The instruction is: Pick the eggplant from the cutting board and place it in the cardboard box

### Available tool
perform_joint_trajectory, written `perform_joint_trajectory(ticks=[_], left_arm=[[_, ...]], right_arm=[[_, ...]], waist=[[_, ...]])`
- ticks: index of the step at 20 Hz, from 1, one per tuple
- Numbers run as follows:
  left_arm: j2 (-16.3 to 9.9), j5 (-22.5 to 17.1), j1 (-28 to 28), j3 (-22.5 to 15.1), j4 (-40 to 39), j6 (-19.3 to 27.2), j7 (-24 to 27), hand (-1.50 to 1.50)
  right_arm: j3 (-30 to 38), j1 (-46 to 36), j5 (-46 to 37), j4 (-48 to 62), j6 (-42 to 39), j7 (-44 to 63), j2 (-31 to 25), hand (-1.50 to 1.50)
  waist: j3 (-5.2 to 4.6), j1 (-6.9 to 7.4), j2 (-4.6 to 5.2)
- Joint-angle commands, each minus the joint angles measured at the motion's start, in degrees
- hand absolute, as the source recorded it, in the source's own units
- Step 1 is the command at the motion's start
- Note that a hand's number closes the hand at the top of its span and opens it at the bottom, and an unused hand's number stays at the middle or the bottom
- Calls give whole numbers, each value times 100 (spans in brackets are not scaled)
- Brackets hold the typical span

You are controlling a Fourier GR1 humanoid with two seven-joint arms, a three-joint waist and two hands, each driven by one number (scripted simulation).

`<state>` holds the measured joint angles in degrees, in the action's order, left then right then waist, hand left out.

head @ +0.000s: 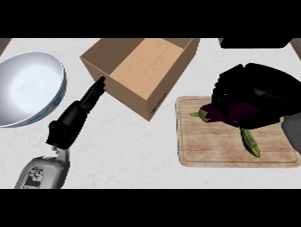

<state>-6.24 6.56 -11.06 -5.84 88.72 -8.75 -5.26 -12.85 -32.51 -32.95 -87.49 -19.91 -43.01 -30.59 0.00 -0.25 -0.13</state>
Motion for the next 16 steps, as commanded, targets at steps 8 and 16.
perform_joint_trajectory(ticks=[8, 16], left_arm=[[121, 166, -103, -37, -106, 10, 2, 0], [-162, -14, 310, 169, -102, -337, 410, 0]], right_arm=[[1265, -458, 1588, -647, -1470, 1677, -60, 150], [1305, -1958, 1362, 497, -1199, 2604, 580, 150]], waist=[[-2, 24, 3], [-6, 101, 17]])
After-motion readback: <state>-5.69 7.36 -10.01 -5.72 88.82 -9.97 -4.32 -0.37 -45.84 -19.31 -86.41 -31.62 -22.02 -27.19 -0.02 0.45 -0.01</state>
